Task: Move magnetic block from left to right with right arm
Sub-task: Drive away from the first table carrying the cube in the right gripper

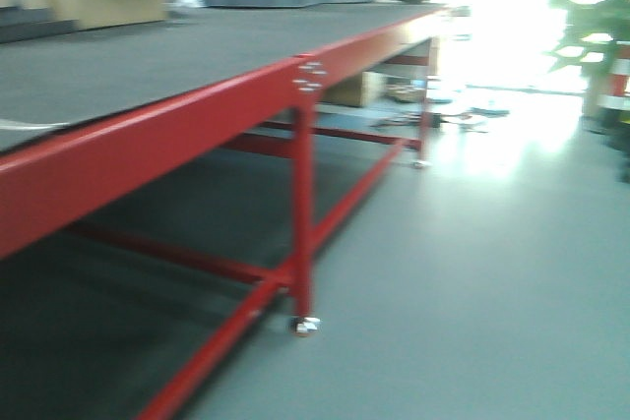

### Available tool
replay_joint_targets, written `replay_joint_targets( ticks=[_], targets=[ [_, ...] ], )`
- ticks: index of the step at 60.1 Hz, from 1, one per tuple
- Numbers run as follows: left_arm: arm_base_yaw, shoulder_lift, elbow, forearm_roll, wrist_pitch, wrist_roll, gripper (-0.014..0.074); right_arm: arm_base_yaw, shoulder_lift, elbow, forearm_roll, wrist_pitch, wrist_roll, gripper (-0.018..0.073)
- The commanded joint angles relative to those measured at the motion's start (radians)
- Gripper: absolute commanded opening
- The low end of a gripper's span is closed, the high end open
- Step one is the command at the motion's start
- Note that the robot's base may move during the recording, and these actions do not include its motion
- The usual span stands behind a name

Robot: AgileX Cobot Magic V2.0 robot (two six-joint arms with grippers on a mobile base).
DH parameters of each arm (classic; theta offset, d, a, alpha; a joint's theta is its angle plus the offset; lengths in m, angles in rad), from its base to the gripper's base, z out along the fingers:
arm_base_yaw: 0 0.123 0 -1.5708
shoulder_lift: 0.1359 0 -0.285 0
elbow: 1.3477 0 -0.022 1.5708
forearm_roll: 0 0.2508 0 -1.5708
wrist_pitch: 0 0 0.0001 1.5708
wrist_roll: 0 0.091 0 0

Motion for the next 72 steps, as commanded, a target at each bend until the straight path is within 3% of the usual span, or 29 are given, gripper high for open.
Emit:
replay_joint_targets(
  ticks=[1, 72],
  targets=[
    [-0.001, -0.013, 0.010, 0.000, -0.088, -0.007, -0.0116, -0.005, 0.012, -0.027, -0.012, -0.097, -0.007, 0.0098],
    [0.001, -0.013, 0.010, 0.000, -0.088, -0.007, -0.0116, -0.005, 0.012, -0.027, -0.012, -0.097, -0.007, 0.0098]
  ],
)
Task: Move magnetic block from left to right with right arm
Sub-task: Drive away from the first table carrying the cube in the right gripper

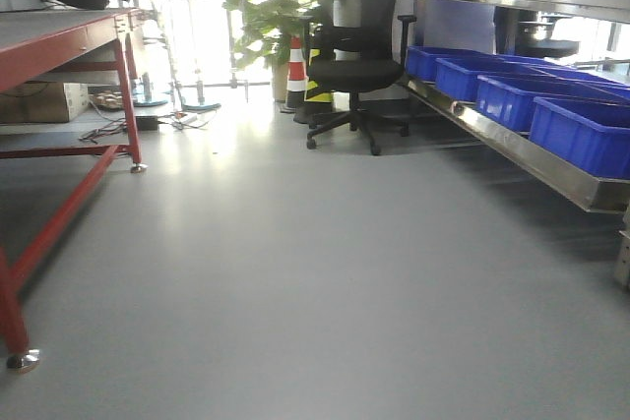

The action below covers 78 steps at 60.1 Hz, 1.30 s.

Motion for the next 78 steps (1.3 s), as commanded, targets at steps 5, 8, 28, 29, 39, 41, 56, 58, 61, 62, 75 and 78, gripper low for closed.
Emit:
replay_joint_targets(
  ticks=[5, 8, 28, 29, 39, 41, 56, 58, 61, 62, 75, 78],
  targets=[
    [0.001, -0.013, 0.010, 0.000, -0.088, -0.007, -0.0116, -0.005, 0.013, -0.027, -0.012, -0.096, -0.007, 0.0098],
    [0.001, -0.013, 0.010, 0.000, -0.088, -0.007, -0.0116, -0.005, 0.013, -0.027, -0.012, -0.096, -0.007, 0.0098],
    [0.001, -0.013, 0.010, 0.000, -0.088, -0.007, -0.0116, -0.005, 0.013, -0.027, -0.012, -0.096, -0.007, 0.0098],
    [0.001, -0.013, 0.010, 0.000, -0.088, -0.007, -0.0116, -0.005, 0.013, -0.027, -0.012, -0.096, -0.007, 0.0098],
    [0.001, -0.013, 0.010, 0.000, -0.088, -0.007, -0.0116, -0.005, 0.013, -0.027, -0.012, -0.096, -0.007, 0.0098],
    [0.001, -0.013, 0.010, 0.000, -0.088, -0.007, -0.0116, -0.005, 0.013, -0.027, -0.012, -0.096, -0.007, 0.0098],
    [0.001, -0.013, 0.010, 0.000, -0.088, -0.007, -0.0116, -0.005, -0.030, -0.027, -0.012, -0.097, -0.007, 0.0098],
    [0.001, -0.013, 0.010, 0.000, -0.088, -0.007, -0.0116, -0.005, -0.033, -0.027, -0.012, -0.097, -0.007, 0.0098],
    [0.001, -0.013, 0.010, 0.000, -0.088, -0.007, -0.0116, -0.005, -0.038, -0.027, -0.012, -0.097, -0.007, 0.0098],
    [0.001, -0.013, 0.010, 0.000, -0.088, -0.007, -0.0116, -0.005, -0.039, -0.027, -0.012, -0.097, -0.007, 0.0098],
    [0.001, -0.013, 0.010, 0.000, -0.088, -0.007, -0.0116, -0.005, -0.039, -0.027, -0.012, -0.097, -0.007, 0.0098],
    [0.001, -0.013, 0.010, 0.000, -0.088, -0.007, -0.0116, -0.005, -0.039, -0.027, -0.012, -0.097, -0.007, 0.0098]
  ],
)
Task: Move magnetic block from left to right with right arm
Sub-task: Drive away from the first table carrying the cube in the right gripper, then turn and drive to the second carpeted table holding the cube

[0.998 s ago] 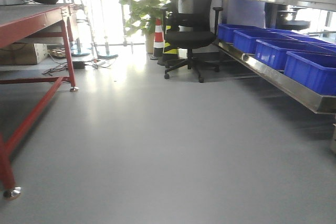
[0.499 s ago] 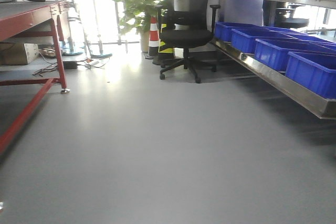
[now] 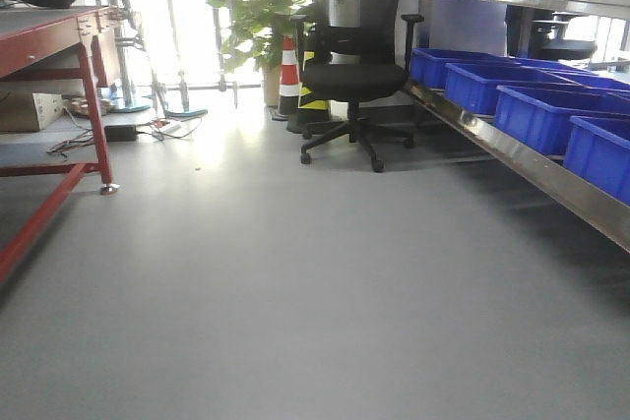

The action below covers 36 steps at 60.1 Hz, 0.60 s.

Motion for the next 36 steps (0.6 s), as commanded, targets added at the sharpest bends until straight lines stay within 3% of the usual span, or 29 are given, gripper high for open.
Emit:
replay_joint_targets(
  ticks=[1, 36],
  targets=[
    [0.001, -0.013, 0.010, 0.000, -0.088, -0.007, -0.0116, -0.005, 0.012, -0.027, -0.012, -0.095, -0.007, 0.0098],
    [0.001, -0.015, 0.010, 0.000, -0.088, -0.007, -0.0116, -0.005, 0.012, -0.027, -0.012, -0.095, -0.007, 0.0098]
  ],
)
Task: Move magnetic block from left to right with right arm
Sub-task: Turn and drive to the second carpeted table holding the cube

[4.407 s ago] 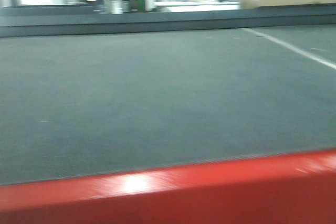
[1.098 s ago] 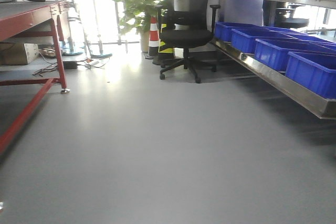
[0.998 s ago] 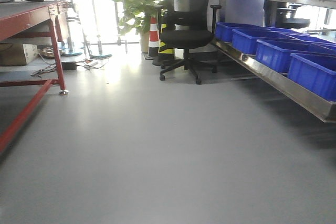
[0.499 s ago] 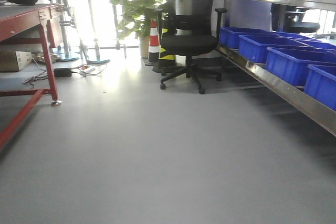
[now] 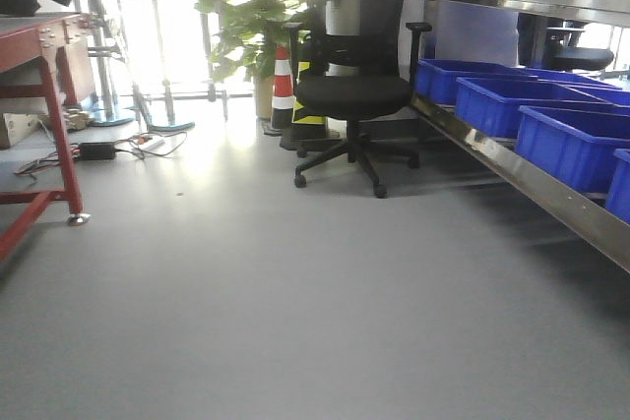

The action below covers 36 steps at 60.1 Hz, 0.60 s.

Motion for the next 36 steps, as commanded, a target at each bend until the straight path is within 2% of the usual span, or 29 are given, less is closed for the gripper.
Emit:
replay_joint_targets(
  ticks=[1, 36],
  targets=[
    [0.001, -0.015, 0.010, 0.000, -0.088, -0.007, -0.0116, -0.005, 0.012, -0.027, -0.012, -0.095, -0.006, 0.0098],
    [-0.001, -0.015, 0.010, 0.000, -0.088, -0.007, -0.0116, -0.005, 0.015, -0.027, -0.012, -0.095, -0.006, 0.0098]
  ],
)
